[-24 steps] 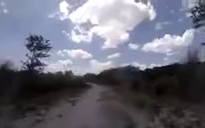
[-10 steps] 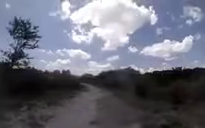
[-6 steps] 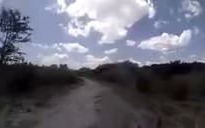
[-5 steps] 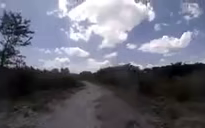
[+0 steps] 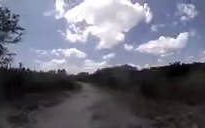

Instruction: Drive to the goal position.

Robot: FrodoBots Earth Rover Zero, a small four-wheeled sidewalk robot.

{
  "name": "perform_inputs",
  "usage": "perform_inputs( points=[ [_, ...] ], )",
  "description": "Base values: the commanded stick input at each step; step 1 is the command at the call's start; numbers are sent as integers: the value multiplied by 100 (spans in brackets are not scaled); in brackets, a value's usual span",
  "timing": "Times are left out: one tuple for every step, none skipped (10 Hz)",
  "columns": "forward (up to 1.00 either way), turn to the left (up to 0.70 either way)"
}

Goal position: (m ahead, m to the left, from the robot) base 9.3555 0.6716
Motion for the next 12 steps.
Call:
perform_inputs(
  points=[
    [85, 0],
    [85, 0],
    [85, 0],
    [85, 0],
    [85, 0],
    [85, 0],
    [85, 0],
    [85, 0],
    [85, 0],
    [85, 0],
    [85, 0],
    [85, 0]
  ],
)
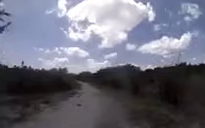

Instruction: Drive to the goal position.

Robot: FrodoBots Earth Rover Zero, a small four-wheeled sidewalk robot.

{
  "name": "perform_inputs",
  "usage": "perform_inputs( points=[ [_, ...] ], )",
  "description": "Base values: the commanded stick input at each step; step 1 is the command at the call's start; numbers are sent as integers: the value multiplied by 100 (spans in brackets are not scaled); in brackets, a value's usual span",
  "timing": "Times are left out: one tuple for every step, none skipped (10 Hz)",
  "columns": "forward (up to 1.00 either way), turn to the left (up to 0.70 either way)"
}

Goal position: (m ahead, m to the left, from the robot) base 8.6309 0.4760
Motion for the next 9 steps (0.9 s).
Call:
perform_inputs(
  points=[
    [85, 0],
    [85, 0],
    [85, 0],
    [85, 0],
    [85, 0],
    [85, 0],
    [85, 0],
    [85, 0],
    [85, 0]
  ],
)
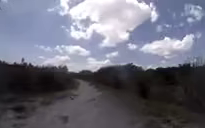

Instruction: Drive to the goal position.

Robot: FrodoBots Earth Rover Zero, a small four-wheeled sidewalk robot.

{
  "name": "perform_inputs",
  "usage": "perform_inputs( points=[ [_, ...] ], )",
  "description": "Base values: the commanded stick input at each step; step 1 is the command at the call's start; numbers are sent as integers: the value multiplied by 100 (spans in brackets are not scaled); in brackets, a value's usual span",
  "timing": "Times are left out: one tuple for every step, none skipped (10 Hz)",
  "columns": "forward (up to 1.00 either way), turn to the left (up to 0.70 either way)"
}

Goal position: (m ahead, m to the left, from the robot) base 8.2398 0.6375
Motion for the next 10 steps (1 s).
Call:
perform_inputs(
  points=[
    [85, 0],
    [85, 0],
    [85, 0],
    [85, 0],
    [85, 0],
    [85, 0],
    [85, 0],
    [85, 0],
    [85, 0],
    [85, 0]
  ],
)
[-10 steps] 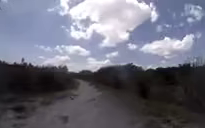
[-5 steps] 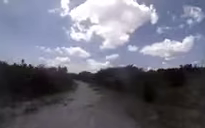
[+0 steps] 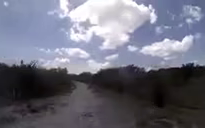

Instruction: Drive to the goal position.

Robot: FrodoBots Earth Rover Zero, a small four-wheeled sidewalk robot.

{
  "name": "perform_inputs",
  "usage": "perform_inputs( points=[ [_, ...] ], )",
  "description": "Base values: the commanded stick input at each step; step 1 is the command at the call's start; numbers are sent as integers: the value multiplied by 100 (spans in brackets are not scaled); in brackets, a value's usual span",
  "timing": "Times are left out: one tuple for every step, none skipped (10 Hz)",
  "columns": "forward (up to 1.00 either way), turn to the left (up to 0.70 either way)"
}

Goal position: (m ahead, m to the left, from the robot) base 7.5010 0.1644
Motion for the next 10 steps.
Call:
perform_inputs(
  points=[
    [85, 11],
    [85, 30],
    [85, 34],
    [85, 34],
    [85, 25],
    [85, 0],
    [85, 9],
    [85, 34],
    [85, 34],
    [85, 10]
  ],
)
